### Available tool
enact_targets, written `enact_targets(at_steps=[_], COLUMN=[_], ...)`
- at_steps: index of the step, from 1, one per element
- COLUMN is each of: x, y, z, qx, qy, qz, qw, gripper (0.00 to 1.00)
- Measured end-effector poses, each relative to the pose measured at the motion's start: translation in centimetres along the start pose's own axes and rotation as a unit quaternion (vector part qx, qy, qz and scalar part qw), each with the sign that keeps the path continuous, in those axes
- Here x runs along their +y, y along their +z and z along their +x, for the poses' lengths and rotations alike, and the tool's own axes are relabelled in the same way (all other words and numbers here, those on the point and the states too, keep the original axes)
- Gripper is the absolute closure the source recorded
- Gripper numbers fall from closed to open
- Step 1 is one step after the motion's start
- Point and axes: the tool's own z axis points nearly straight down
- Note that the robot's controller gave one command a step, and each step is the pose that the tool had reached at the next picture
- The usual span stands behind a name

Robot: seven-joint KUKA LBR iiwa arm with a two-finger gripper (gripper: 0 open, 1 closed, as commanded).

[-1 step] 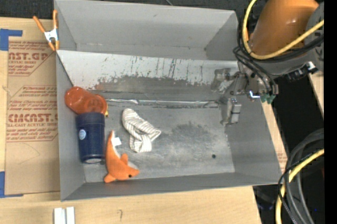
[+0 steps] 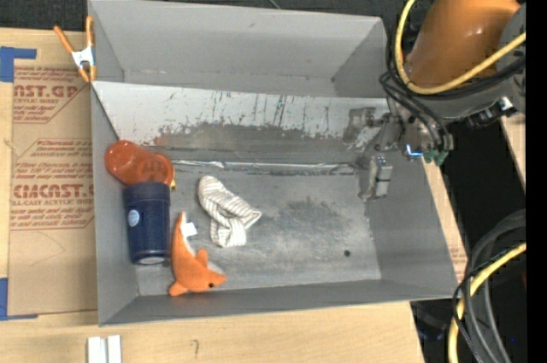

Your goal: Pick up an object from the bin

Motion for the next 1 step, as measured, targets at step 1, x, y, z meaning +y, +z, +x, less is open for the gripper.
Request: enact_targets(at_steps=[1], x=[-0.10], y=[3.12], z=[0.28], qx=[-0.0024], qy=[0.052], qz=[0.000], qw=[0.9987], gripper=[0.00])
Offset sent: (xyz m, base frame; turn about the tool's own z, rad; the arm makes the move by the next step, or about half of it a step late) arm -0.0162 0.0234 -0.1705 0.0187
